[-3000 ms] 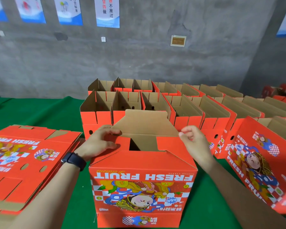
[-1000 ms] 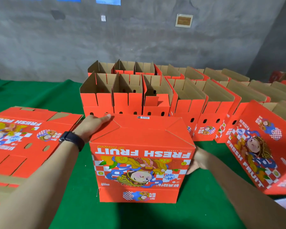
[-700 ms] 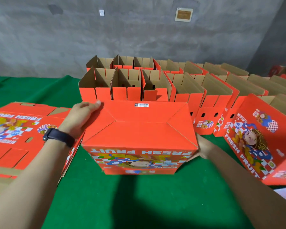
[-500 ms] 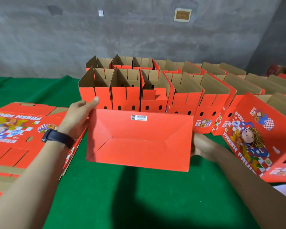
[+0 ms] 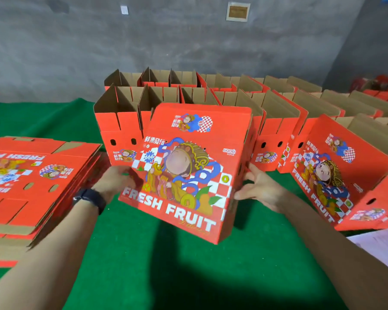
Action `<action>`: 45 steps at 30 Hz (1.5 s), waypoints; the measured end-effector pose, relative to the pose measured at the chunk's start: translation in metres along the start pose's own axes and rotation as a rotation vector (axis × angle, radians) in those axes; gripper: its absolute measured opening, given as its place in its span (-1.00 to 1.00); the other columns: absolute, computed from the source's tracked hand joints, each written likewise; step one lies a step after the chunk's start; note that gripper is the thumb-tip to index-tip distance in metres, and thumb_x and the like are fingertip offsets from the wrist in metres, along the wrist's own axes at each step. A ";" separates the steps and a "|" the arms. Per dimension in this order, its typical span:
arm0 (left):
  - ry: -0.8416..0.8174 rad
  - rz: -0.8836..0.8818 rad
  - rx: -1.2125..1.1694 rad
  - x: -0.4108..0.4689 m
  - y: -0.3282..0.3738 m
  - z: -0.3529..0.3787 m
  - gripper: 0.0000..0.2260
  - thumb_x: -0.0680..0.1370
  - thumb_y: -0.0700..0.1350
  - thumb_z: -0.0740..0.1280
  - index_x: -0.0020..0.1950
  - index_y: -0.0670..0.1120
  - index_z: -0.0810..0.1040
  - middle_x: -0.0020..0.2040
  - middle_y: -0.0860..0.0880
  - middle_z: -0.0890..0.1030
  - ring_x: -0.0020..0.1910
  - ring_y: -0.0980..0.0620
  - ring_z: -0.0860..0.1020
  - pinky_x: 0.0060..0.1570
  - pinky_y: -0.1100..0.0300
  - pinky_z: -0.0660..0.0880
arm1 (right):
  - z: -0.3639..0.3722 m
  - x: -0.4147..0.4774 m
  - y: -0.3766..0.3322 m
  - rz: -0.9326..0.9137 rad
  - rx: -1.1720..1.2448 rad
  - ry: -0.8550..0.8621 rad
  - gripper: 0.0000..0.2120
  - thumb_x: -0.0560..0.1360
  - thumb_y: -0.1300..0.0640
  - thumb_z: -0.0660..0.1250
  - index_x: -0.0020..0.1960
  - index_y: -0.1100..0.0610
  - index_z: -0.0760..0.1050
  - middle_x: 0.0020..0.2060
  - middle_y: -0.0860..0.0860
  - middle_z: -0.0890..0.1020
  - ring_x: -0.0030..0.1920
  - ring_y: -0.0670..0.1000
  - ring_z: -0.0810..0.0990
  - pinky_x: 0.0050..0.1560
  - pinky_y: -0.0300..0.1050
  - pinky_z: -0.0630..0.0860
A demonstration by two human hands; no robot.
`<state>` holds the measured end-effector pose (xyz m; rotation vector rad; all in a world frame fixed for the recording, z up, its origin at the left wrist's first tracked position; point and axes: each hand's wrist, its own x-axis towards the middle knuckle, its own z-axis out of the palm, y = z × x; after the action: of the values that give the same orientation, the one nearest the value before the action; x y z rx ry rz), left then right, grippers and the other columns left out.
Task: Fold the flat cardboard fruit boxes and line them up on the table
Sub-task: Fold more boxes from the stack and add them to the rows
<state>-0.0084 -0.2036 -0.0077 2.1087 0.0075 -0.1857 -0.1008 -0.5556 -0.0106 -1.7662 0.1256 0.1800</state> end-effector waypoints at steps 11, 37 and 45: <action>-0.191 -0.224 -0.492 0.004 0.004 0.059 -0.50 0.47 0.41 0.04 0.06 0.05 0.48 0.07 0.04 0.52 0.10 -0.08 0.50 0.15 -0.12 0.37 | 0.037 0.002 0.048 -0.287 -0.445 0.211 0.14 0.36 0.33 0.50 0.44 -0.25 -0.32 0.15 0.00 0.34 -0.15 -0.09 0.44 -0.05 -0.38 0.47; -0.313 -0.038 -0.667 -0.061 0.172 0.225 -0.44 0.36 -0.44 0.16 0.37 -0.23 0.23 -0.28 -0.10 0.32 -0.40 -0.01 0.34 -0.28 0.03 0.41 | -0.054 -0.066 0.142 -0.299 -0.324 0.883 0.04 0.24 0.40 0.51 0.45 -0.21 0.04 -0.20 -0.04 0.51 -0.30 -0.11 0.56 -0.27 -0.20 0.60; -0.525 0.030 -0.626 -0.048 0.226 0.283 -0.57 0.42 -0.44 0.12 0.13 0.00 0.38 -0.29 -0.08 0.39 -0.48 0.08 0.42 -0.51 0.25 0.48 | -0.113 -0.078 0.147 -0.202 -0.155 1.128 -0.01 0.31 0.37 0.40 0.55 -0.11 -0.04 -0.35 -0.17 0.49 -0.33 0.01 0.50 -0.12 0.03 0.51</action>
<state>-0.0749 -0.5582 0.0476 1.3902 -0.2475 -0.6275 -0.1984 -0.6973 -0.1155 -1.8277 0.7470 -0.9930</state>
